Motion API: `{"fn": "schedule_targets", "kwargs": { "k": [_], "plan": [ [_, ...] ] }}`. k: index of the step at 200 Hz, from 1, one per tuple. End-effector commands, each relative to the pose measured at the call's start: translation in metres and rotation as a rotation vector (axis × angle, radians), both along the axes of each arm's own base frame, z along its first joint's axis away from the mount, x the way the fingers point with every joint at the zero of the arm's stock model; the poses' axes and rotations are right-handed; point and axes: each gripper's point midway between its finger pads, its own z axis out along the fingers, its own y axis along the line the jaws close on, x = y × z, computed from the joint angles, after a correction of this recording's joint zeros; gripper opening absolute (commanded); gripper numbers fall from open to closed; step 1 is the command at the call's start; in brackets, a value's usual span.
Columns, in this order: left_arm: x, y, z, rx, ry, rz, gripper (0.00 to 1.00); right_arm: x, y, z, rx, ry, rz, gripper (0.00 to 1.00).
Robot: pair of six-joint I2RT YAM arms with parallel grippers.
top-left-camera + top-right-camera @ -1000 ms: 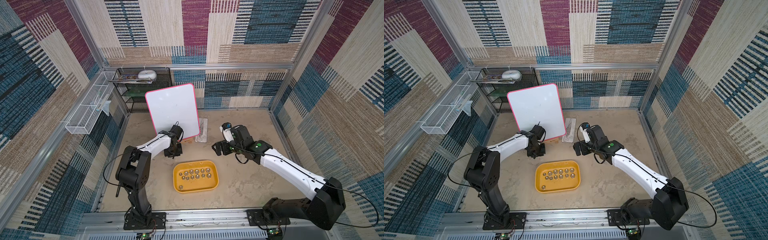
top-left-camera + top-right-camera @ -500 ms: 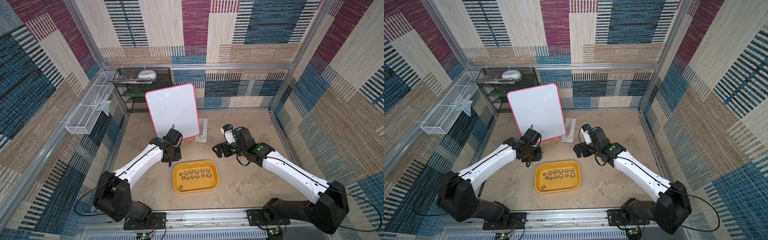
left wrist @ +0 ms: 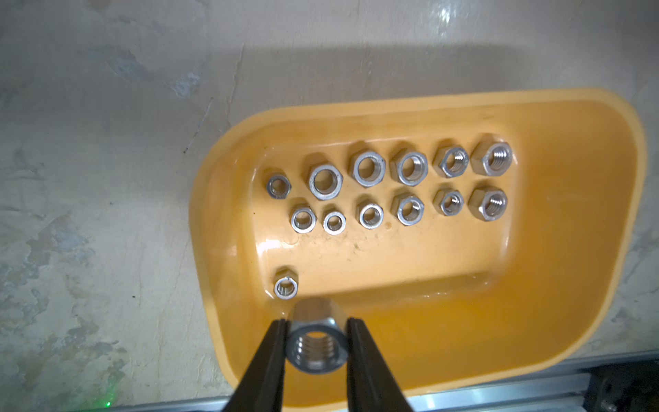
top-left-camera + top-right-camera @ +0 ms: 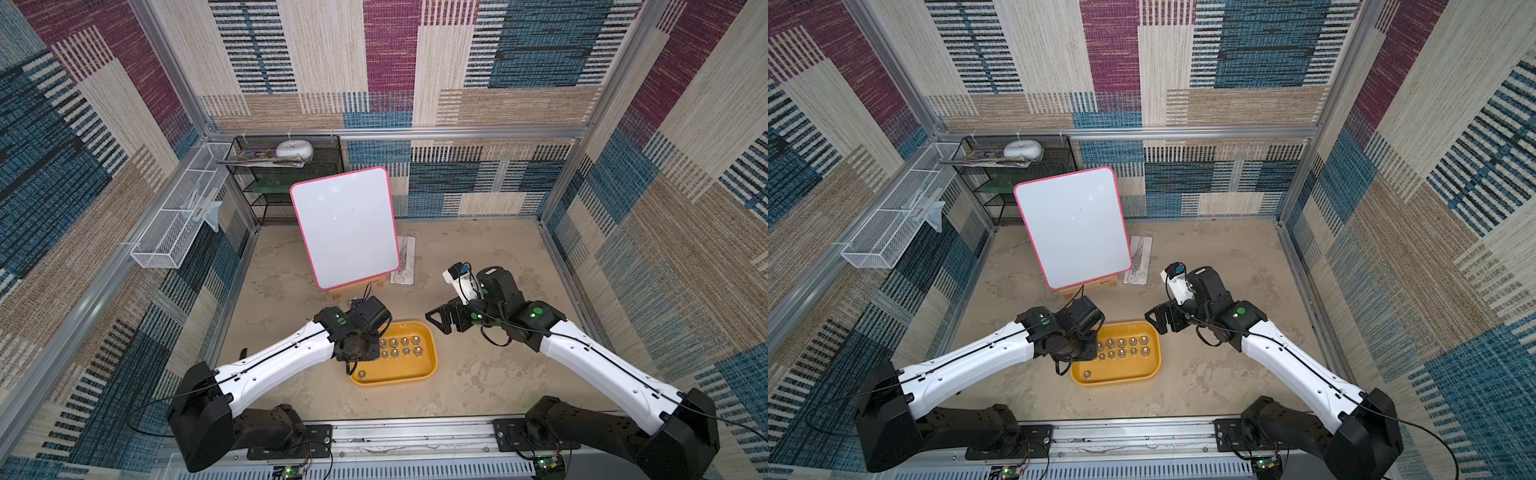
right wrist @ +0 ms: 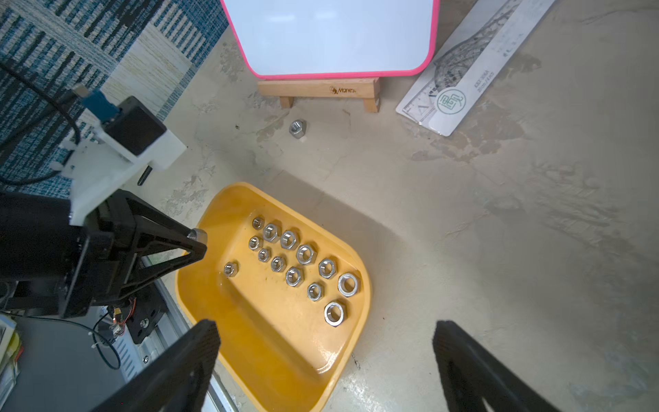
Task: Put the nuts on the desktop into the storage box
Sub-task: Place the nut in the storage box.
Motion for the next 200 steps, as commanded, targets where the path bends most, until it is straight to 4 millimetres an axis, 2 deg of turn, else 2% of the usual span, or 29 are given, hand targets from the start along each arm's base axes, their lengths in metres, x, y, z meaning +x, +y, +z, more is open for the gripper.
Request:
{"fn": "schedule_targets", "kwargs": {
  "k": [1, 42, 90, 127, 180, 200],
  "plan": [
    [-0.004, -0.004, -0.008, 0.033, -0.003, 0.034, 0.26, -0.006, 0.002, 0.003, 0.020, -0.001, 0.026, 0.99],
    [-0.011, -0.014, -0.035, 0.034, 0.046, 0.053, 0.26, -0.008, -0.002, 0.004, 0.012, -0.004, 0.019, 0.99],
    [-0.013, -0.021, -0.052, 0.045, 0.074, 0.035, 0.26, -0.010, -0.006, 0.003, 0.008, -0.006, 0.006, 0.99],
    [-0.019, -0.017, -0.070, 0.085, 0.112, 0.019, 0.26, -0.009, -0.005, 0.003, 0.007, -0.007, 0.005, 0.99],
    [-0.017, -0.020, -0.081, 0.105, 0.125, 0.001, 0.29, -0.008, -0.005, 0.002, 0.002, -0.002, 0.005, 0.99],
    [-0.018, -0.020, -0.082, 0.110, 0.130, -0.004, 0.37, -0.008, -0.005, 0.001, 0.001, 0.001, 0.007, 0.99]
  ]
}}
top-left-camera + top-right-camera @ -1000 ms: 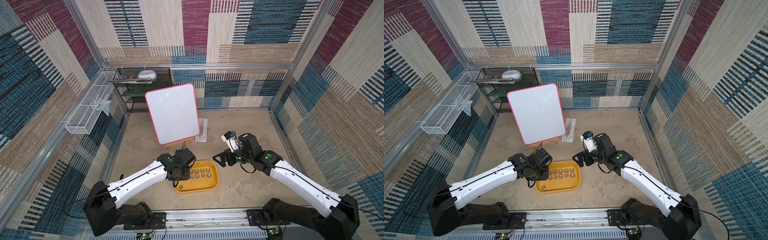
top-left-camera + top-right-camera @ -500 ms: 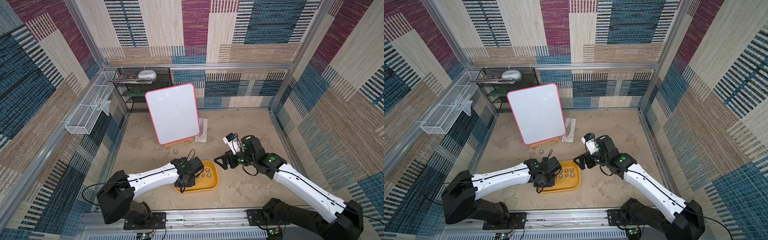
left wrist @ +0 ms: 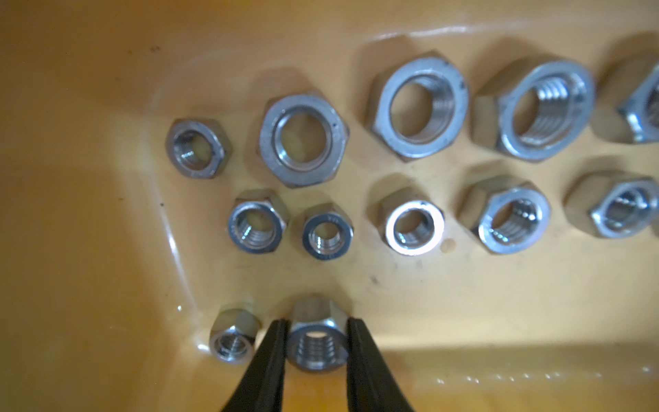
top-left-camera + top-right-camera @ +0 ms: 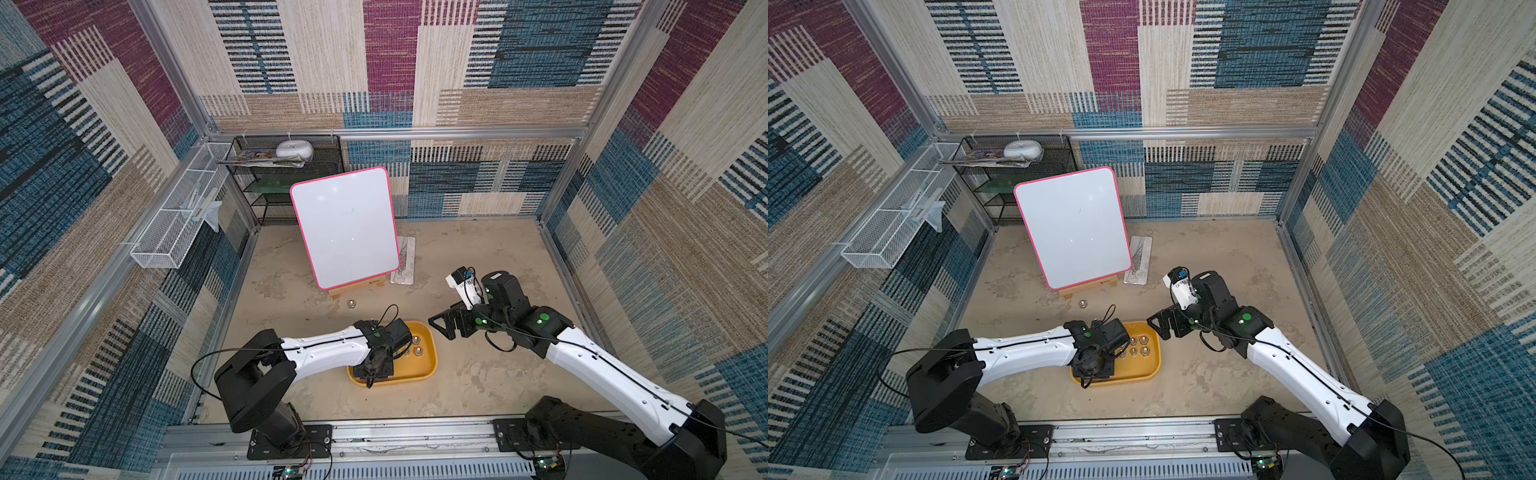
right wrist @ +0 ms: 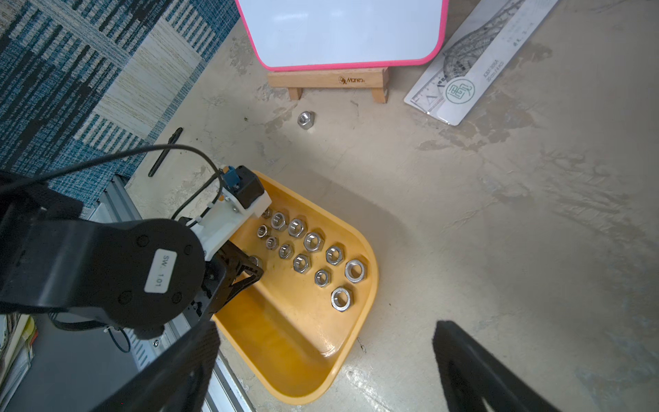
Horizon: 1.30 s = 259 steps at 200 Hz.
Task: Put the nuts on the desktop into the storage box
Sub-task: Place the nut in the storage box, then pick up the nut from the center of the board.
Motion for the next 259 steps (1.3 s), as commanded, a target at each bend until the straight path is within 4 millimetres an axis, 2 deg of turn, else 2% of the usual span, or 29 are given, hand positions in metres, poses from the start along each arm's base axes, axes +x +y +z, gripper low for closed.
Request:
{"fn": "schedule_targets", "kwargs": {
  "k": [1, 37, 61, 104, 125, 161, 203, 231, 259],
  "plan": [
    [0.000, -0.003, 0.000, -0.007, 0.005, -0.016, 0.37, 0.001, 0.001, 0.001, -0.001, -0.003, 0.002, 0.99],
    [0.002, -0.003, 0.010, -0.010, -0.008, -0.019, 0.45, 0.002, 0.002, 0.001, 0.000, -0.004, 0.006, 0.99],
    [0.010, -0.003, 0.030, -0.008, -0.053, -0.032, 0.48, 0.004, 0.004, 0.002, 0.005, -0.006, 0.008, 0.99],
    [0.026, 0.004, 0.063, 0.001, -0.110, -0.037, 0.49, 0.006, 0.006, 0.004, 0.007, -0.013, 0.015, 0.99],
    [0.043, 0.011, 0.078, -0.012, -0.145, -0.009, 0.49, 0.007, 0.007, 0.006, 0.008, -0.019, 0.016, 0.99],
    [0.088, 0.027, 0.099, -0.028, -0.194, 0.045, 0.49, 0.010, 0.008, 0.010, 0.009, -0.030, 0.014, 0.99],
    [0.135, 0.050, 0.098, 0.006, -0.207, 0.112, 0.48, 0.013, 0.008, 0.011, 0.008, -0.035, 0.005, 0.99],
    [0.160, 0.056, 0.085, -0.003, -0.205, 0.129, 0.48, 0.016, 0.010, 0.013, 0.012, -0.036, 0.002, 0.99],
    [0.174, 0.064, 0.065, -0.002, -0.190, 0.148, 0.48, 0.019, 0.011, 0.014, 0.007, -0.037, -0.005, 0.99]
  ]
}}
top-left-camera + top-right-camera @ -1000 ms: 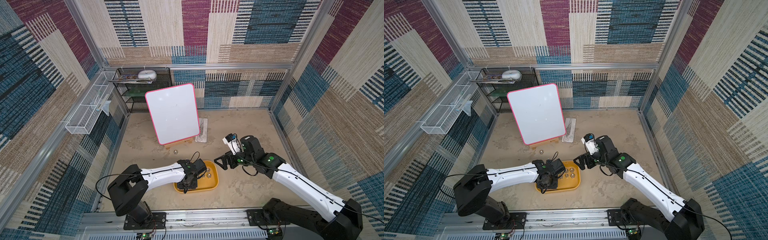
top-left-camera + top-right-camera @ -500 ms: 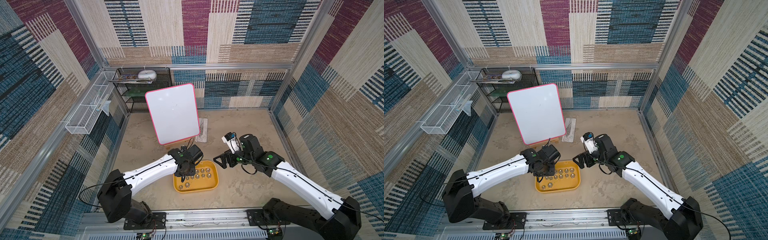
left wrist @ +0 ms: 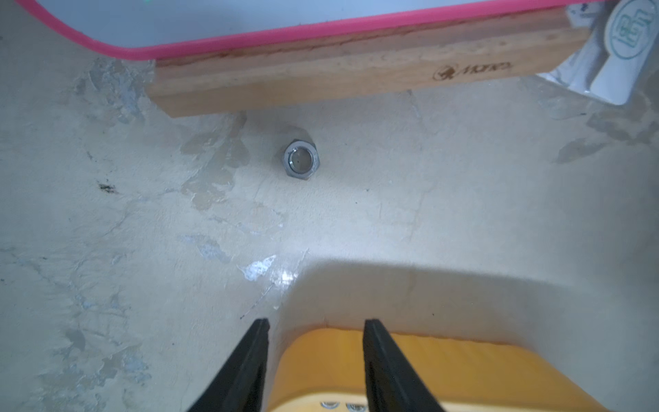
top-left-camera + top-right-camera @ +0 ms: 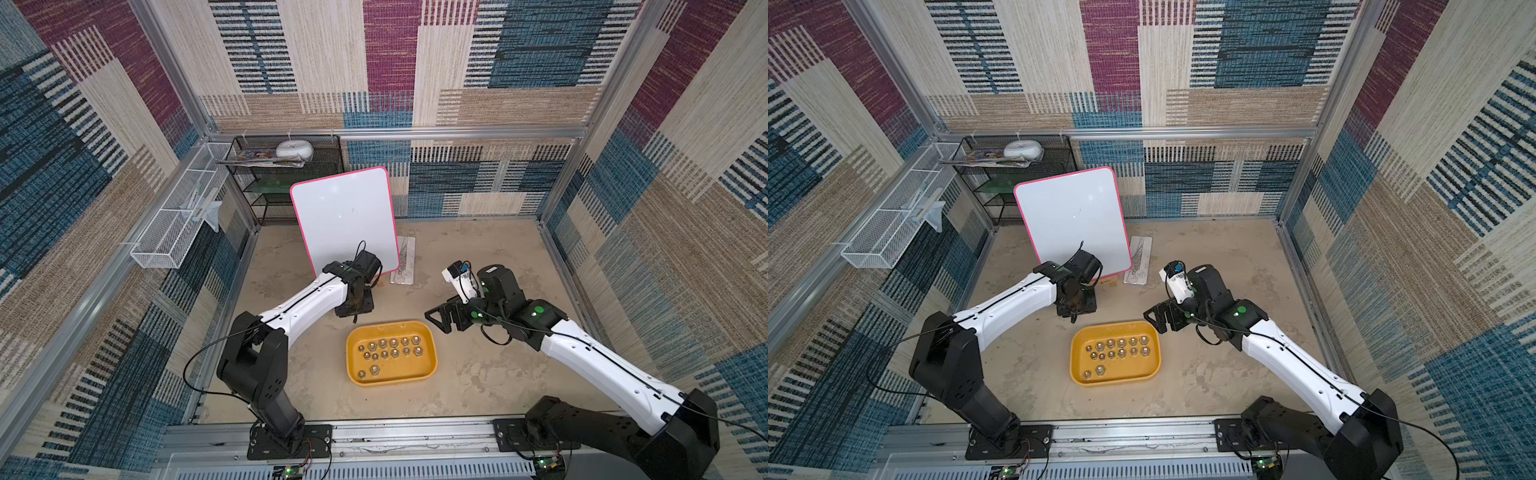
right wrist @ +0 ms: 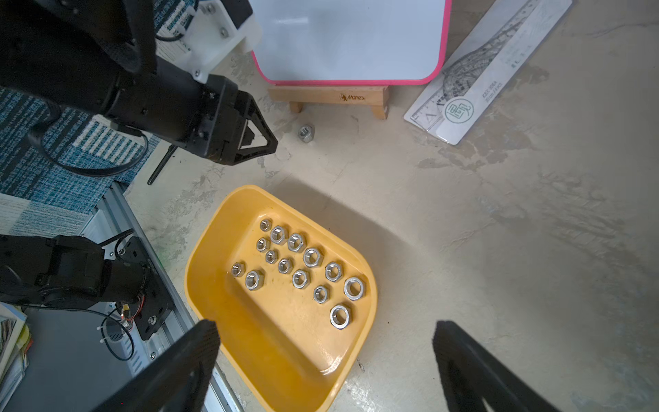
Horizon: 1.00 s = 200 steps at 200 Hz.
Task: Put the nuts on the desktop into the storage box
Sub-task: Pick up the nut from the center of the board.
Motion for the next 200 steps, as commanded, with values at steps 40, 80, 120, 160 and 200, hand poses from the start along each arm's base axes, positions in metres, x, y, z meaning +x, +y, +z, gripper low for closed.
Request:
{"fn": "schedule_targets", "kwargs": {
  "k": [40, 80, 120, 160, 200],
  "plan": [
    [0.038, 0.003, -0.027, 0.001, -0.067, 0.015, 0.48, 0.011, 0.002, 0.007, -0.004, -0.023, -0.024, 0.99],
    [0.053, 0.000, -0.041, 0.012, -0.091, 0.007, 0.54, 0.014, 0.000, 0.009, -0.016, -0.028, -0.043, 0.99],
    [0.055, 0.010, -0.049, 0.030, -0.105, 0.022, 0.58, 0.016, -0.001, 0.011, -0.015, -0.028, -0.054, 0.99],
    [0.058, 0.012, -0.058, 0.025, -0.099, 0.030, 0.56, 0.013, 0.005, 0.010, 0.002, -0.020, -0.024, 0.99],
    [0.058, 0.015, -0.066, 0.031, -0.089, 0.038, 0.53, 0.013, 0.006, 0.010, 0.003, -0.014, -0.015, 0.99]
  ]
}}
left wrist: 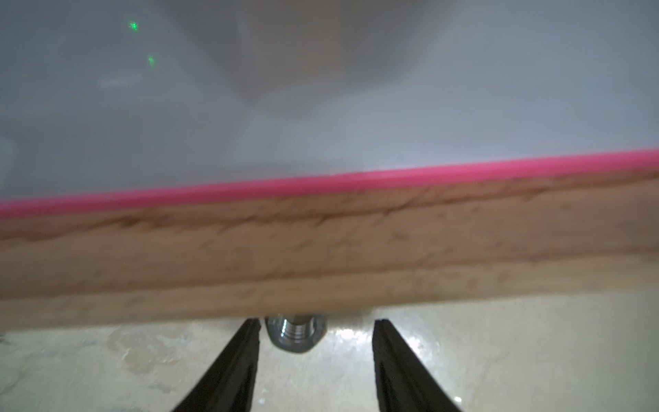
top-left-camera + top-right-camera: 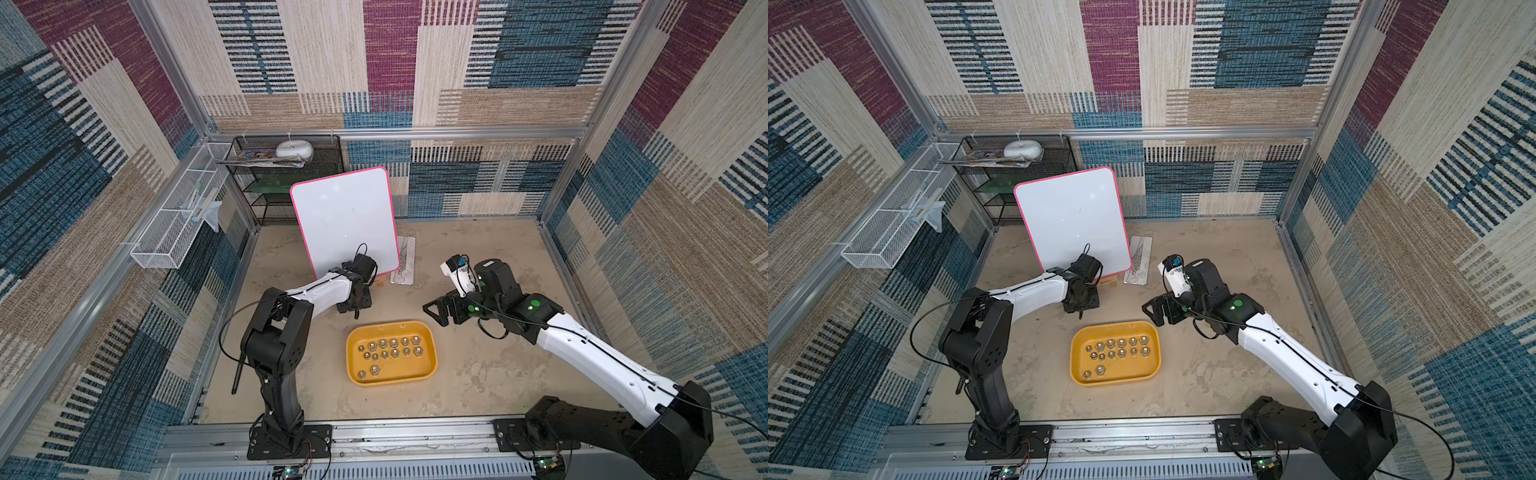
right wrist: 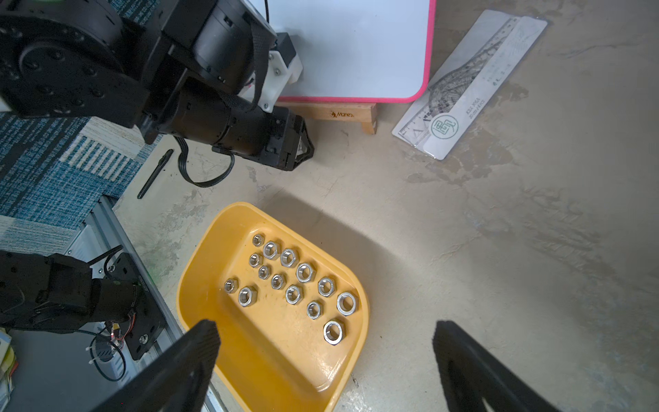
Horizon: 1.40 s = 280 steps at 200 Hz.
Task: Put the nuts on the desktop into the storage box
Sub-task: Pick up the nut from the center of the board, then place the nut in the storage box.
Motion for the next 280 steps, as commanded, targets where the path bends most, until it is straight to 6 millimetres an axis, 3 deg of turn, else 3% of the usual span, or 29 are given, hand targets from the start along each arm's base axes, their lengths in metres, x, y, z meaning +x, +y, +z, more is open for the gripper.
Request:
{"fn": "schedule_targets", "kwargs": {
  "k": [1, 66, 87, 102, 122, 153, 184, 234, 280],
  "plan": [
    [0.006, 0.005, -0.001, 0.012, -0.016, 0.014, 0.53, 0.000, 0.003, 0.004, 0.012, -0.005, 0.011, 0.99],
    [0.009, 0.006, -0.005, 0.015, -0.022, 0.016, 0.48, 0.000, 0.004, 0.004, 0.012, -0.003, 0.015, 0.99],
    [0.010, 0.006, -0.005, 0.018, -0.024, 0.012, 0.41, 0.000, 0.003, 0.003, 0.012, 0.000, 0.014, 0.99],
    [0.012, 0.007, -0.003, 0.025, -0.028, 0.010, 0.30, 0.000, 0.003, 0.002, 0.011, 0.000, 0.014, 0.99],
    [0.010, 0.006, -0.002, 0.019, -0.024, 0.008, 0.27, 0.000, 0.003, 0.003, 0.013, -0.001, 0.013, 0.99],
    [0.007, 0.005, 0.011, -0.005, -0.045, 0.017, 0.25, -0.001, 0.003, 0.002, 0.015, 0.003, 0.016, 0.99],
    [-0.001, 0.001, 0.038, -0.022, -0.076, -0.001, 0.26, -0.004, 0.004, 0.003, 0.027, 0.007, 0.019, 0.99],
    [-0.039, -0.016, 0.078, -0.074, -0.110, -0.071, 0.27, -0.012, -0.001, 0.003, 0.046, 0.011, 0.012, 0.99],
    [-0.099, -0.041, 0.096, -0.094, -0.116, -0.147, 0.28, -0.027, -0.010, 0.002, 0.063, 0.028, 0.009, 0.99]
  ]
}}
